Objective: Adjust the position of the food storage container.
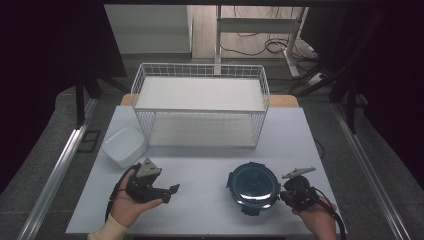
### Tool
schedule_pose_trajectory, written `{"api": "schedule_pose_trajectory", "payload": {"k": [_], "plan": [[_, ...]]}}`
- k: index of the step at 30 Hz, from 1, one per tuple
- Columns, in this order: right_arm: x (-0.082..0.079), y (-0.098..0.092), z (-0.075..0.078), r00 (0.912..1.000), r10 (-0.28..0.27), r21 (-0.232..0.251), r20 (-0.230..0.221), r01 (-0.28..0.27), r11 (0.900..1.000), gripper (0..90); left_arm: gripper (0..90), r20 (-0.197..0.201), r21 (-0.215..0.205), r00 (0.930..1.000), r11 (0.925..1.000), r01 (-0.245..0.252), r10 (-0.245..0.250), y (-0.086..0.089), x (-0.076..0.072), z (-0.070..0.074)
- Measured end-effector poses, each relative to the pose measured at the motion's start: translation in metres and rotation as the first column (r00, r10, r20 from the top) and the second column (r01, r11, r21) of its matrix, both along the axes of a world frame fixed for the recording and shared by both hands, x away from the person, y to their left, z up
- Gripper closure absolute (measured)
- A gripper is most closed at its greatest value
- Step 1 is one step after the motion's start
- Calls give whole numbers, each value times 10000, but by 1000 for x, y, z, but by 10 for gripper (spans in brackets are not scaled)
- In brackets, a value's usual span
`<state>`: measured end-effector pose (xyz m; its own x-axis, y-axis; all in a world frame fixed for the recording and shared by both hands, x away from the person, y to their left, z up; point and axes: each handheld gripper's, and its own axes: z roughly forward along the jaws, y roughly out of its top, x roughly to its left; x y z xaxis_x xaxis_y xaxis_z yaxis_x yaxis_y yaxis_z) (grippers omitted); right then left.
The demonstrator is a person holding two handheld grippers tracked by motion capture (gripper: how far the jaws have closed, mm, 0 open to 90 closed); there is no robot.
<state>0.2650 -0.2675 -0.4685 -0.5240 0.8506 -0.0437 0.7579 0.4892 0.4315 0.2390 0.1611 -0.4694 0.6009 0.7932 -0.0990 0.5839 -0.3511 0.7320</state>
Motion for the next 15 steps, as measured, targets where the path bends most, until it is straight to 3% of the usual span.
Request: {"api": "schedule_pose_trajectory", "payload": {"k": [7, 15], "plan": [[8, 28, -1, 9985, 555, -181, 31, -554, 9983, 898, 187, -44, 13, 10000, 10000, -45, 45, 2, 1, -1], [11, 41, -2, 9965, 830, -214, 61, -828, 9963, 898, 187, -109, 35, 9999, 9999, -121, 121, 3, 2, -2]]}}
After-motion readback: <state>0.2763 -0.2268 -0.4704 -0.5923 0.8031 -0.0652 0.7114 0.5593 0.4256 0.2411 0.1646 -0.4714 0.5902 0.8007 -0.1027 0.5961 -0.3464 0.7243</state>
